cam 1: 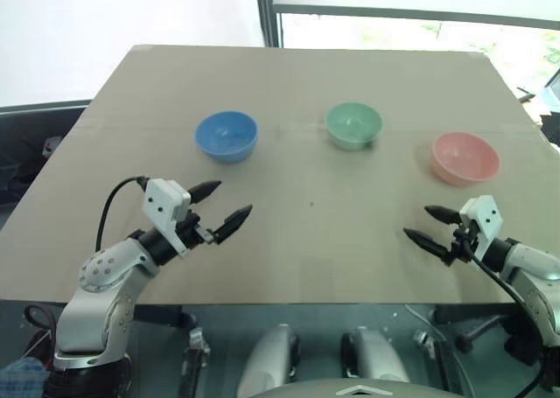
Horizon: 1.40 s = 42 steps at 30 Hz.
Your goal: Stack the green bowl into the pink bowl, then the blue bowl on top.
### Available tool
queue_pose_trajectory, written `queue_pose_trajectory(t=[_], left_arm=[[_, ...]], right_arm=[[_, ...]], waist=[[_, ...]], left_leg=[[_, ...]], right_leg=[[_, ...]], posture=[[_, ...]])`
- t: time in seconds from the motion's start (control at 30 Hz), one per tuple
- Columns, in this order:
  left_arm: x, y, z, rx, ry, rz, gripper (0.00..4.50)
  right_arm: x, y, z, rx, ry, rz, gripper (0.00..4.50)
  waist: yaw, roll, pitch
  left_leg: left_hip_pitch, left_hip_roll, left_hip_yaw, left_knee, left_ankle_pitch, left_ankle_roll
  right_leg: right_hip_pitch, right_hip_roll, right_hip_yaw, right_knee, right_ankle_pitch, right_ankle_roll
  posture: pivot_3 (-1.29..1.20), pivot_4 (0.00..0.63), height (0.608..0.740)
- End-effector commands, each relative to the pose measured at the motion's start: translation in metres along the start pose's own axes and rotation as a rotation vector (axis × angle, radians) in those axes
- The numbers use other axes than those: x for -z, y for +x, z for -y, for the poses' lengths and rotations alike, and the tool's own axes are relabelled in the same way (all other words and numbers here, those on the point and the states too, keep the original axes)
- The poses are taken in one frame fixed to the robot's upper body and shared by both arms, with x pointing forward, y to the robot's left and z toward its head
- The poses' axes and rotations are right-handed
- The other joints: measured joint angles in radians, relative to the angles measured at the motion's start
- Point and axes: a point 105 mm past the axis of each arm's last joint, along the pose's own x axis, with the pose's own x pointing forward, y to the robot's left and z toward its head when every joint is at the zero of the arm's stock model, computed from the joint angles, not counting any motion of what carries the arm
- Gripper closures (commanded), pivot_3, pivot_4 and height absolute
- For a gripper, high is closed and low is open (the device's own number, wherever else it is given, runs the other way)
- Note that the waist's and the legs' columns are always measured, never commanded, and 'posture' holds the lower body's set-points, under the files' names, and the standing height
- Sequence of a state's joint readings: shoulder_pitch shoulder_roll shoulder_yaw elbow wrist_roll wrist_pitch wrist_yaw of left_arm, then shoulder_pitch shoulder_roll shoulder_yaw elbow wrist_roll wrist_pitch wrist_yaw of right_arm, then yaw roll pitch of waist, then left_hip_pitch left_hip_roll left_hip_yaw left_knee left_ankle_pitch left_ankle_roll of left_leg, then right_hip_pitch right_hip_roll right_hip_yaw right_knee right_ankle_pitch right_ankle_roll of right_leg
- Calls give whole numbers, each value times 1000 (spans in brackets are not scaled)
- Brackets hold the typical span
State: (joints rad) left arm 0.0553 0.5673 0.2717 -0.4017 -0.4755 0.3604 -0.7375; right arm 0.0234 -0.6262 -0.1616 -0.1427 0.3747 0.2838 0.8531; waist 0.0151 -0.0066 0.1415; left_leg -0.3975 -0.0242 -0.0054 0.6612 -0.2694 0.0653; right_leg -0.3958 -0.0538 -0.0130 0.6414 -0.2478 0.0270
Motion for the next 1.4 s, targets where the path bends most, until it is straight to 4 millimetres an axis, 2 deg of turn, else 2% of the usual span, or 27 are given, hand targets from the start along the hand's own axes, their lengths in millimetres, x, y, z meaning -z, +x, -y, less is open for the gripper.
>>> queue_pose_trajectory(t=[0.03, 0.77, 0.87, 1.03, 1.23, 1.4], left_arm=[[-11, -2, -3, 2, 32, 40, 0], [-8, -1, 2, 43, 58, 28, 0], [-11, 2, 3, 54, 48, 46, 0], [-29, 11, 7, 98, 11, 134, 0], [-50, 17, 18, 221, -53, 226, 0], [-57, 23, 26, 281, -64, 241, 0]], right_arm=[[-9, -4, 3, 10, -35, 32, 583], [-6, -2, 2, 13, -40, 47, 583], [-7, -2, 3, 18, -48, 45, 583], [-8, -3, 7, 37, -78, 37, 583], [-19, -4, 25, 90, -178, -18, 583], [-52, -5, 55, 158, -337, -55, 583]], waist=[[0, 0, 0], [0, 0, 0], [0, 0, 0], [2, 0, 0], [-3, 0, 0], [-1, 1, 0]], left_leg=[[0, 0, 0, 0, 0, 0], [0, 0, 0, 0, 0, 0], [0, 0, 0, 0, 0, 0], [0, 0, 0, 0, 0, 0], [0, 0, 0, 1, 0, 0], [0, 0, 0, 2, 1, -1]], right_leg=[[0, 0, 0, 0, 0, 0], [0, 0, 0, 0, 0, 0], [0, 0, 0, 0, 0, 0], [0, 0, 0, 0, 1, 2], [0, 0, 0, 0, 1, 2], [0, 1, 0, 1, 1, 2]], posture=[[0, 150, 740], [0, 150, 740], [0, 150, 740], [0, 150, 740], [0, 150, 740], [0, 150, 740]])
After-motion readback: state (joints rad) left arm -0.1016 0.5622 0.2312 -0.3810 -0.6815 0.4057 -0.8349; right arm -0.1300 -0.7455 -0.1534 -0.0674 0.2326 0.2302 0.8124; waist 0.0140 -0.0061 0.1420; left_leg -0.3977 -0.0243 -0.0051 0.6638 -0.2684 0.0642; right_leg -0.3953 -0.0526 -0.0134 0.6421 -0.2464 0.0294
